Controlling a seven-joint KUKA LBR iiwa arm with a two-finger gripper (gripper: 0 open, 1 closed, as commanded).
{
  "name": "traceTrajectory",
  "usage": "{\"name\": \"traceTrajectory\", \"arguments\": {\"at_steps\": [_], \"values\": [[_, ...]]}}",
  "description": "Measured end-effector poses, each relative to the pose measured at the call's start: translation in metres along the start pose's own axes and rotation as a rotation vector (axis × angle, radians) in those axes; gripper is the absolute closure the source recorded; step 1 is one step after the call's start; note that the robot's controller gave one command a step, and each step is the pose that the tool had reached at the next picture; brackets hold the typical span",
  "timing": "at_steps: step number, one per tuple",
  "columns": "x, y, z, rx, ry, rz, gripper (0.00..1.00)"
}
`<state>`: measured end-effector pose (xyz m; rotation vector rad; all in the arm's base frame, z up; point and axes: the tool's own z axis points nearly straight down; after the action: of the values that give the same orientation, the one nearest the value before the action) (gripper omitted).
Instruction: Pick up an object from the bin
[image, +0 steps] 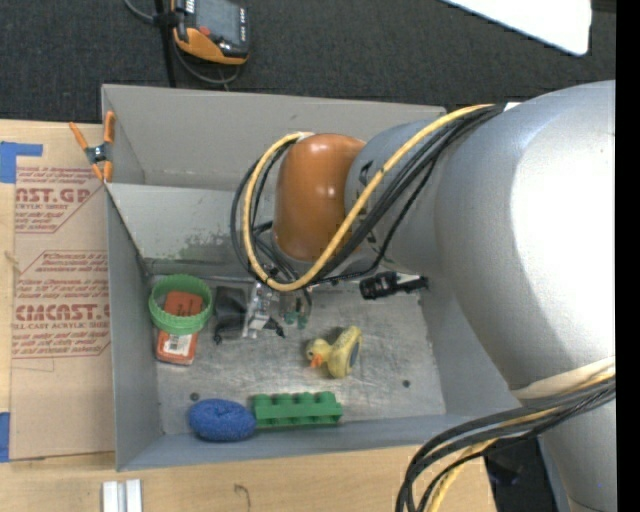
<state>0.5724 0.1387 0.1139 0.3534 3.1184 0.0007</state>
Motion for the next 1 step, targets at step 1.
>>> {"name": "traceTrajectory", "arguments": {"at_steps": [1], "values": [[-0.0076,0.0077,0.0050,0.000,0.002,0.124,1.00]]}}
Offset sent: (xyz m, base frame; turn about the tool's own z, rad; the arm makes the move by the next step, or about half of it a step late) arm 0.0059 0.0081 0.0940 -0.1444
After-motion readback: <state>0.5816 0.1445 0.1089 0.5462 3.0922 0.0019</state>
